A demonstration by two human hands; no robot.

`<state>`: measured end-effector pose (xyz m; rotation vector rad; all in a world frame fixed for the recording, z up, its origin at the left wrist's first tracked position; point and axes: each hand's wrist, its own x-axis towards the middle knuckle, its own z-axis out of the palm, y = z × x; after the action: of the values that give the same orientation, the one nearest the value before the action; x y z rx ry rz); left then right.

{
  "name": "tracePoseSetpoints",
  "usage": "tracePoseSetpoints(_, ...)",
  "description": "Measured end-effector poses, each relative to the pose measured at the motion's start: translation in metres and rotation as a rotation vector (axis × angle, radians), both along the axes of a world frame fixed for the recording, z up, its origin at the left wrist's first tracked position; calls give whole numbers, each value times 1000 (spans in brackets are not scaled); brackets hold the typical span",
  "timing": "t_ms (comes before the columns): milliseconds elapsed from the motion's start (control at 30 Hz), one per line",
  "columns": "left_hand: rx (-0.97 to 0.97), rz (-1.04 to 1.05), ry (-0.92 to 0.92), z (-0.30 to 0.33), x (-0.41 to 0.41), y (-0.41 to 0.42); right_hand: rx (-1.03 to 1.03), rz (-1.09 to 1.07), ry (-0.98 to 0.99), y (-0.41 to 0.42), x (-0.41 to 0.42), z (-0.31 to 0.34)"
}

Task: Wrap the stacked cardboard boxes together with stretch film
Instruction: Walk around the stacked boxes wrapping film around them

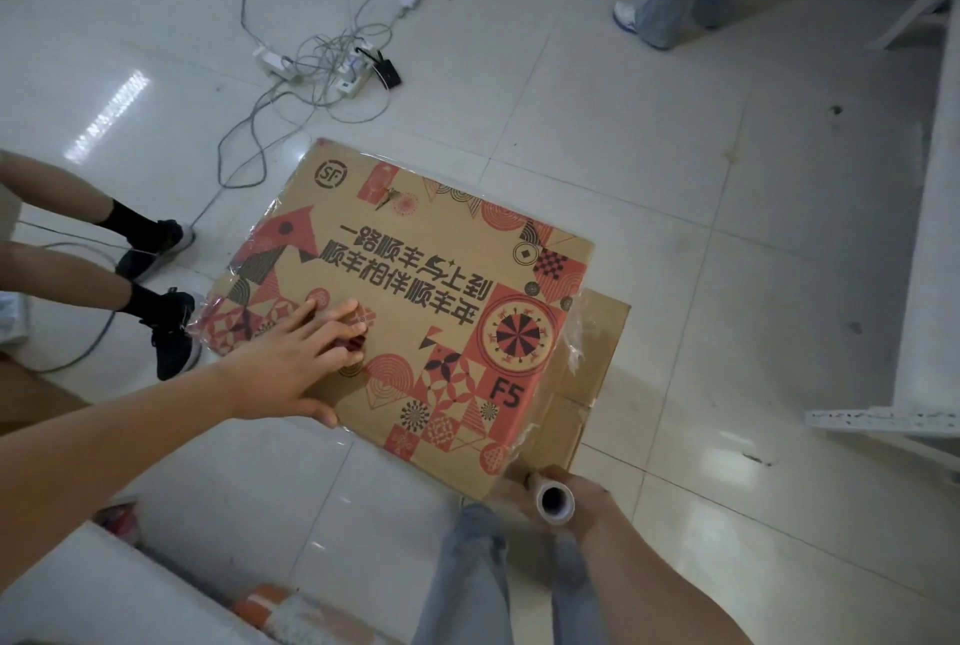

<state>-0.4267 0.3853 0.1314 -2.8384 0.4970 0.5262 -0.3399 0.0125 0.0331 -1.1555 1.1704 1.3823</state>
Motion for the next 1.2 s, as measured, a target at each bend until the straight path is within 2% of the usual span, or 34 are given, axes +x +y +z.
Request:
tracePoseSetpoints(133, 37, 37, 2, 5, -2, -7, 44, -146, 3, -5, -5, 7)
tracePoseSetpoints(400, 44, 84, -46, 11, 7, -19, -45, 86, -30, -15, -25, -46)
tracePoseSetpoints(467, 53, 81, -53, 11, 6, -20, -27, 59, -6, -12, -29, -56)
tracePoseSetpoints(600, 60, 111, -13, 12, 3, -23, -16, -17, 76, -8, -33, -23)
tracePoseSetpoints(767, 40, 128, 14, 15, 5, -25, -19, 15, 118, -10, -49, -42)
tracePoseSetpoints(900, 24, 149, 37, 14, 3, -24, -24, -95, 186, -8, -80, -38)
tracePoseSetpoints(1100, 18, 146, 33, 12, 2, -24, -36, -177, 112, -19, -32, -32)
tracePoseSetpoints(1200, 1, 136, 22, 13, 3, -23, 15, -128, 75, -17, -10, -29)
